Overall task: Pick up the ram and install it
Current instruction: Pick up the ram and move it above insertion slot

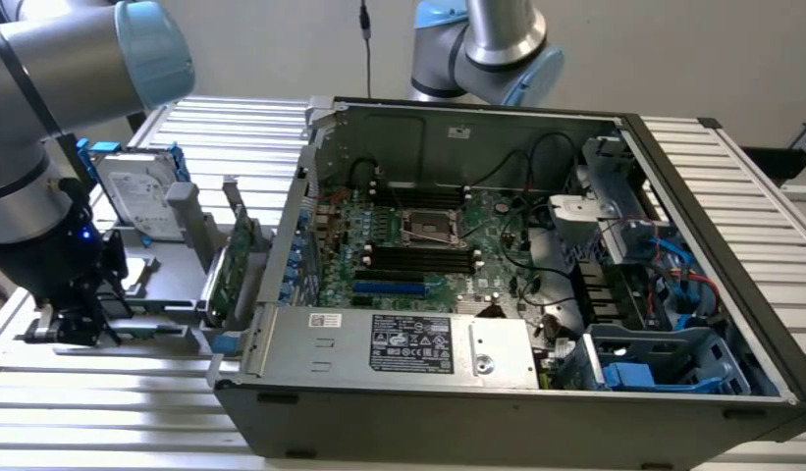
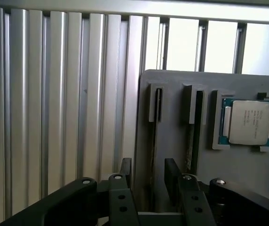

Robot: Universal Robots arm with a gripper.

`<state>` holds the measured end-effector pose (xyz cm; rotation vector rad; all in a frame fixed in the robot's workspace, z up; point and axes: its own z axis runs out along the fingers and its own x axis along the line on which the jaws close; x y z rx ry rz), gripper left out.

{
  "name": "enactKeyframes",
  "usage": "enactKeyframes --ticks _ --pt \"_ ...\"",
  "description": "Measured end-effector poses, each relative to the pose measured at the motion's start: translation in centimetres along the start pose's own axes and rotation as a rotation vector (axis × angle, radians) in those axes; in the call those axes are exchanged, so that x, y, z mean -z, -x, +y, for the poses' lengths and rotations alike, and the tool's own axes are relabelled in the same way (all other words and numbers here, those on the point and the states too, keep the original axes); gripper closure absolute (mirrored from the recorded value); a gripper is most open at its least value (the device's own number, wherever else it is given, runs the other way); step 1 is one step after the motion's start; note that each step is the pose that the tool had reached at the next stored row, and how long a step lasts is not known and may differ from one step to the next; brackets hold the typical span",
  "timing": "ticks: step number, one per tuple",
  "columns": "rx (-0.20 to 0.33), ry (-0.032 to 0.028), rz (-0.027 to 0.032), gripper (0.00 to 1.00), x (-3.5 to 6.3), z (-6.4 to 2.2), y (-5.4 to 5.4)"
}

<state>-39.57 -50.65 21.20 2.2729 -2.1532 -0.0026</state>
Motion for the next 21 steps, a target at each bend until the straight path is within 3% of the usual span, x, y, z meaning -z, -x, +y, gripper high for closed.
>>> enactKeyframes --ticks 4,10,16,21 --pt "0.003 0.0033 -0.0096 0.58 -0.15 0.00 0.0" --pt "0.010 0.0052 -0.0299 0.58 -0.41 0.00 0.0" --pt "0.012 0.0116 -0.0353 0.58 -0.77 0.00 0.1" --pt "0.014 0.0135 -0.0410 0.58 -1.11 -0.01 0.1"
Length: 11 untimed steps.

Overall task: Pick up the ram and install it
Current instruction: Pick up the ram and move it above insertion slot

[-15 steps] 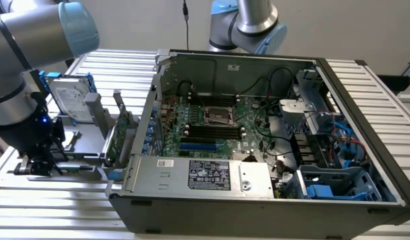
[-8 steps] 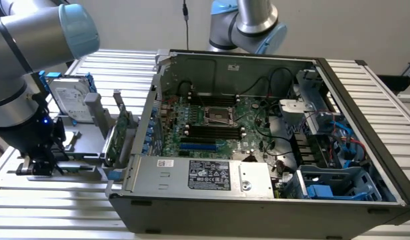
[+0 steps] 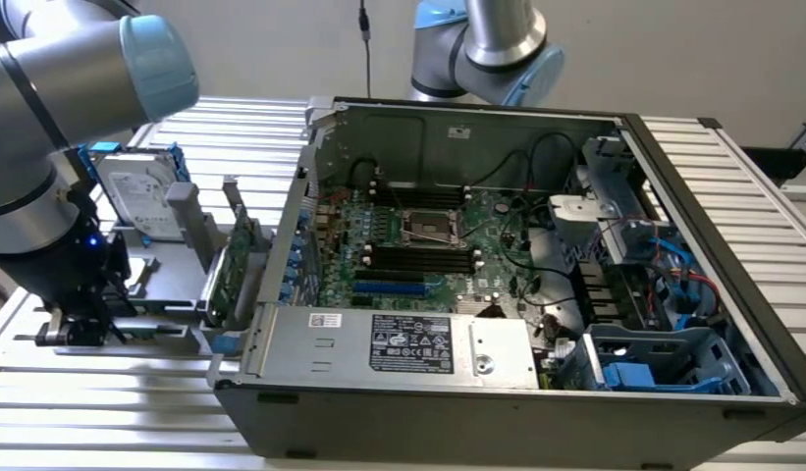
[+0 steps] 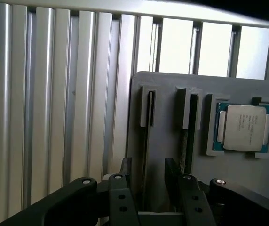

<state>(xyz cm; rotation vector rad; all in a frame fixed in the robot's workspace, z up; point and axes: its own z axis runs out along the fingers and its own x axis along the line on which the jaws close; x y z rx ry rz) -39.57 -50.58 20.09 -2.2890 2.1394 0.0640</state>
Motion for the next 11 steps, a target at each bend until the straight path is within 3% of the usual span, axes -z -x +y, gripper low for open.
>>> enactKeyframes --ticks 5,11 --pt "0.002 0.0032 -0.0142 0.58 -0.23 -0.01 0.00" --pt "0.001 0.0256 -0.0173 0.58 -0.58 -0.01 -0.01"
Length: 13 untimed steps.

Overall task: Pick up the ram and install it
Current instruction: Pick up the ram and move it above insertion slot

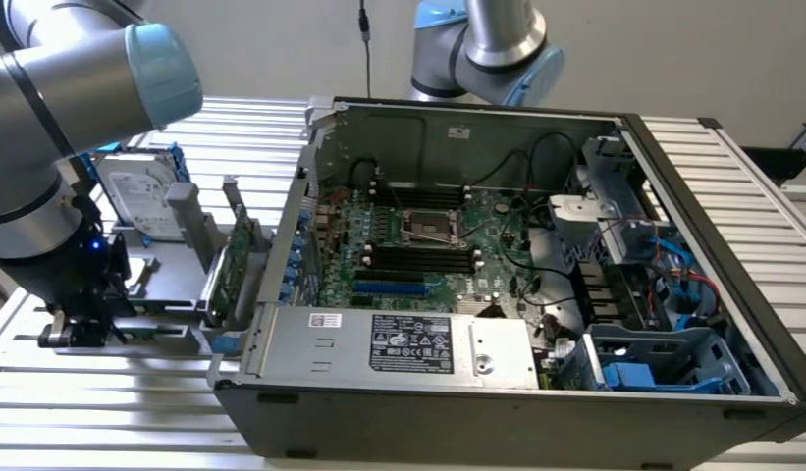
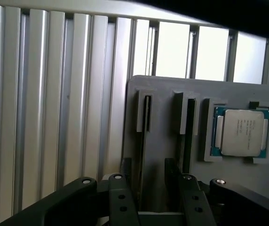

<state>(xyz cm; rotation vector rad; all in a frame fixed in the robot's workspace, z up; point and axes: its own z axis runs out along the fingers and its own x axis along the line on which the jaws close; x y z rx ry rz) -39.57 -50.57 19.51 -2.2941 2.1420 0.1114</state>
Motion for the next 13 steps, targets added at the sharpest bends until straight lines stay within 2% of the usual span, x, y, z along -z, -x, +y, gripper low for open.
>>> enactKeyframes --ticks 3,13 --pt "0.000 0.0034 0.0000 0.58 -0.09 -0.01 -0.01" --pt "-0.007 0.0031 -0.0006 0.58 -0.10 -0.30 -0.08"
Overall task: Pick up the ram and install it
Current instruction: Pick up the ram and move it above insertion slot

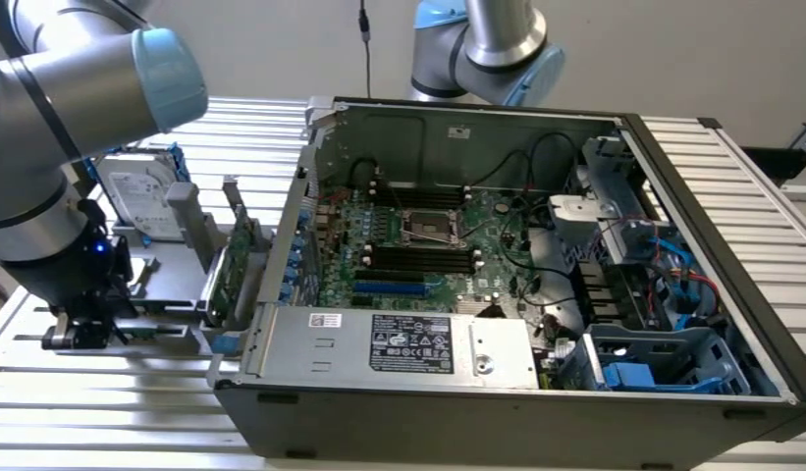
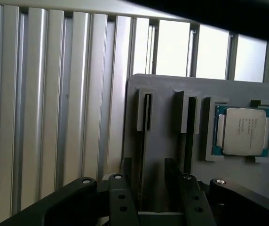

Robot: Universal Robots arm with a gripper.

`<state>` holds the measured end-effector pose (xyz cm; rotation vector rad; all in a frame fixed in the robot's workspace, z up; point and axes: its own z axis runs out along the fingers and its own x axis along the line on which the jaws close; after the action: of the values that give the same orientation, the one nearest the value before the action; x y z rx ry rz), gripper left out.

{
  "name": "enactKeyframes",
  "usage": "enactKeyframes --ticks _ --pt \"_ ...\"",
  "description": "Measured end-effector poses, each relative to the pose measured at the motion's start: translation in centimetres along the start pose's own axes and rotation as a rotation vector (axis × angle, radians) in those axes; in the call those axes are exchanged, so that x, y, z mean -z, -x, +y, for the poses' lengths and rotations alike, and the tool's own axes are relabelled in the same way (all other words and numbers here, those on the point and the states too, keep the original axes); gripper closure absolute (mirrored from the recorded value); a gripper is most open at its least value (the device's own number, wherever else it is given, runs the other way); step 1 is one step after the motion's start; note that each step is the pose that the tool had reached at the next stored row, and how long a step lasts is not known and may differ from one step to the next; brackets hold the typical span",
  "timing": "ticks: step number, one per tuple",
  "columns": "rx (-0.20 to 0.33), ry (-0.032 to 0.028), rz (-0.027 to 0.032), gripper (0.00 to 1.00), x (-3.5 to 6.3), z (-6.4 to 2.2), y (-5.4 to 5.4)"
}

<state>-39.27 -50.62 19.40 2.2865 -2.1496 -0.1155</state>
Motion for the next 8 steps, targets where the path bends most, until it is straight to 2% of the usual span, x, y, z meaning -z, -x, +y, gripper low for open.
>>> enactKeyframes --ticks 5,6,7,8 --pt "-0.006 -0.0003 -0.0004 0.60 -0.01 -0.13 -0.06" --pt "-0.007 -0.0004 -0.0004 0.67 -0.02 -0.15 -0.06" --pt "-0.008 -0.0004 -0.0004 0.67 -0.01 -0.18 -0.07" --pt "-0.009 -0.0004 -0.0005 0.74 -0.01 -0.21 -0.08"
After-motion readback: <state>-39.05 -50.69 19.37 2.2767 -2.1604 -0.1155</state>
